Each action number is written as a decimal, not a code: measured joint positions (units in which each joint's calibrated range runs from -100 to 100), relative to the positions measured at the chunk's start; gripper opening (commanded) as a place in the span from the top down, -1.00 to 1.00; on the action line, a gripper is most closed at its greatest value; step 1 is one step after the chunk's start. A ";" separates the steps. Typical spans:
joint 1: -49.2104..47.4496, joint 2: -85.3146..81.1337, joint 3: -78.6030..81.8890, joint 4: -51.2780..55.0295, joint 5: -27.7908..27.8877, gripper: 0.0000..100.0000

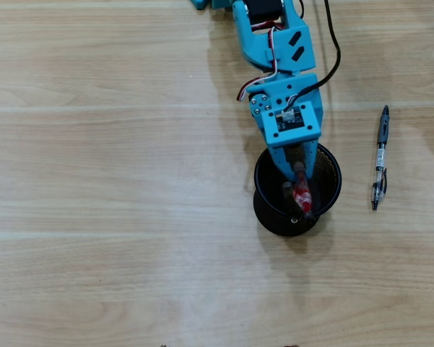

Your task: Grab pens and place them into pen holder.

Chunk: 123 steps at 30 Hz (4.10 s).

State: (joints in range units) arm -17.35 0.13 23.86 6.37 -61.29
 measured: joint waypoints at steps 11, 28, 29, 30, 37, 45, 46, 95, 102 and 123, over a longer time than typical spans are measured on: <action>-0.59 -4.74 -0.71 0.17 8.40 0.70; -22.54 9.23 -36.48 42.81 14.19 0.70; -23.39 12.87 -39.31 47.29 10.17 0.70; -24.48 16.59 -42.32 52.02 6.16 0.70; -28.37 38.93 -64.01 65.37 -12.26 0.71; -27.78 45.87 -68.44 65.37 -12.94 0.71; -27.52 46.64 -68.53 64.86 -12.94 0.71; -0.34 -4.06 -13.72 19.64 9.81 0.95; -0.76 4.82 -18.24 13.26 9.81 0.84; -0.84 3.30 -15.58 11.97 10.95 0.84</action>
State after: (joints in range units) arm -18.19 3.43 8.28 18.35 -50.34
